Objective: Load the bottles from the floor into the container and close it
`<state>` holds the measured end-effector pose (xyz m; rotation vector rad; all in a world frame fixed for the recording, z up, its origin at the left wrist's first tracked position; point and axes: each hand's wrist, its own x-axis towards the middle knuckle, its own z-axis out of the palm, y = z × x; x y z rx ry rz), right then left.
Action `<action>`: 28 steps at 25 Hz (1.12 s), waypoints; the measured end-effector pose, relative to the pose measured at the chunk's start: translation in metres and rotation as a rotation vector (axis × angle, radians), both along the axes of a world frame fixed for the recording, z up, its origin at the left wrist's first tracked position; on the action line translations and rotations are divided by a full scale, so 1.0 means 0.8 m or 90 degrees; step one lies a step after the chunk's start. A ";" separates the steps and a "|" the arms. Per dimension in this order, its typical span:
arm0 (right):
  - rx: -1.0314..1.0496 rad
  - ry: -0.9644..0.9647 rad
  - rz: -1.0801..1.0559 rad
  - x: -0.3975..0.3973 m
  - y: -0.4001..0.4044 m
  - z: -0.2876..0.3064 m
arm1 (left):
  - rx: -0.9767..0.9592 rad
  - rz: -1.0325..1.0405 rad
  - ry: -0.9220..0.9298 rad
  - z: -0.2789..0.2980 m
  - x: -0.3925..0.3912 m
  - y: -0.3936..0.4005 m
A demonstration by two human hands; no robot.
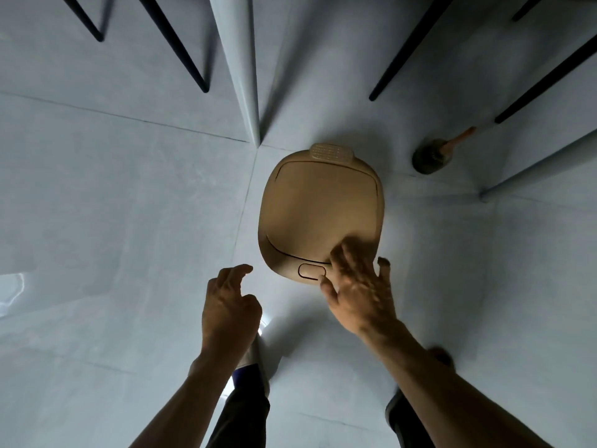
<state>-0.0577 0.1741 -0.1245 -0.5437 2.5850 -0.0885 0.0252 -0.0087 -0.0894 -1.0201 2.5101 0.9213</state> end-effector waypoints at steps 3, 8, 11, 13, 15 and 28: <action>0.037 -0.012 -0.014 0.012 -0.006 -0.014 | 0.009 -0.008 -0.012 -0.007 0.021 -0.003; 0.066 -0.032 0.018 0.007 -0.003 -0.012 | -0.003 -0.012 -0.034 -0.006 0.049 -0.008; 0.119 -0.034 0.078 0.005 0.001 -0.006 | -0.032 -0.043 -0.008 0.002 0.050 -0.004; 0.141 -0.008 0.096 0.007 -0.005 -0.001 | -0.037 -0.064 0.002 0.010 0.048 -0.001; 0.123 0.015 0.105 0.014 -0.015 -0.003 | -0.031 -0.071 0.023 0.018 0.044 0.001; 0.081 -0.053 0.073 0.030 -0.033 0.000 | 0.019 -0.055 0.039 0.026 0.037 -0.005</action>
